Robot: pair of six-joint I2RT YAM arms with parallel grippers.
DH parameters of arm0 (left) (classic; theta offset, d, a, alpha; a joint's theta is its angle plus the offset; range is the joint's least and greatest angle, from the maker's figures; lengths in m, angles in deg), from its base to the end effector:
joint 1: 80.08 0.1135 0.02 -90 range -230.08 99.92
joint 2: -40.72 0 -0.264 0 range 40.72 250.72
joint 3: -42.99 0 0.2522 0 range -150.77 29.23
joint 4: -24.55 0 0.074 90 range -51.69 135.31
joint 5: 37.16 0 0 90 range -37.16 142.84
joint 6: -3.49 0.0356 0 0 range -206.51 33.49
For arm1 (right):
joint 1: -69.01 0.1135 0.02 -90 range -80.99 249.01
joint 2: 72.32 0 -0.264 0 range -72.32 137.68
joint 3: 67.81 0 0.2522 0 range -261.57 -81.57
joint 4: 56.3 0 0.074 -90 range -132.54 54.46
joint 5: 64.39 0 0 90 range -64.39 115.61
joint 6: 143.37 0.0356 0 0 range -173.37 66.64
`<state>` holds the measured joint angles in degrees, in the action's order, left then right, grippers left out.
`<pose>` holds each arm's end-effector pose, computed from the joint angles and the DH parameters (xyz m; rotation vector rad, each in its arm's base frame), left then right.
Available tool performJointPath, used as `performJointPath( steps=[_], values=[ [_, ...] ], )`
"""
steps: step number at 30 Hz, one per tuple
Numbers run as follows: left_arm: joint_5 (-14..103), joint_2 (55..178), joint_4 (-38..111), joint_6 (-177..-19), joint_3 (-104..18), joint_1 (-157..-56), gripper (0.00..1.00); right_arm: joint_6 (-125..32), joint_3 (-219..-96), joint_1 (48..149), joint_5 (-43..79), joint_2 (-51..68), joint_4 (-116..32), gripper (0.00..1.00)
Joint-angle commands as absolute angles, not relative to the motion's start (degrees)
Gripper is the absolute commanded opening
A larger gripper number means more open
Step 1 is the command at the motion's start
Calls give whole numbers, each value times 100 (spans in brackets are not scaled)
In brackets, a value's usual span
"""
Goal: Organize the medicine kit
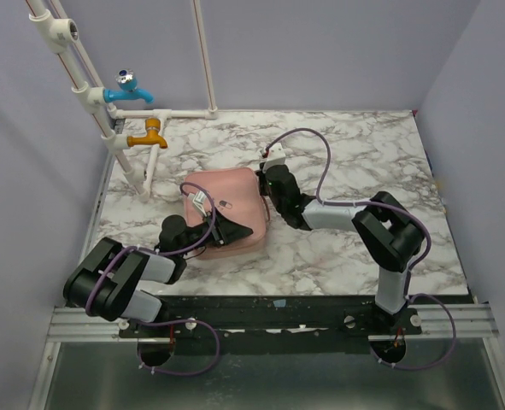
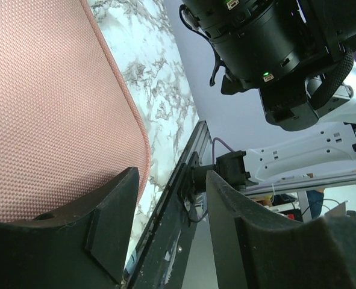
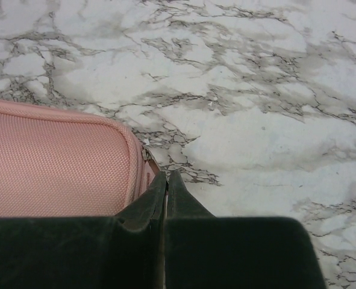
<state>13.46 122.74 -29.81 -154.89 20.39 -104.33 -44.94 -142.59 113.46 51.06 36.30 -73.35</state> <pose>0.1847 -0.1080 0.1489 -0.1356 1.9755 -1.7108 0.3072 0.2800 0.1926 -0.2717 1.8208 0.2334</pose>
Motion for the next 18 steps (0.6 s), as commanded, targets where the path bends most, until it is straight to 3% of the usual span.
performJointPath(
  steps=[1, 6, 14, 18],
  values=[
    [1049, 12367, -1312, -15092, 2365, -10573, 51, -4649, -14249, 11232, 5004, 3574, -7576, 1],
    [1193, 11579, -278, -14785, 2182, -10590, 52, -4665, -13758, 11232, 4991, 3221, -7655, 1],
    [2232, 9186, 3469, -13607, 1248, -10704, 60, -4469, -12735, 11233, 4961, 2326, -7665, 1],
    [2448, 8319, 4390, -13509, 913, -10736, 64, -4215, -12072, 11287, 4955, 1670, -7558, 1]
  ],
)
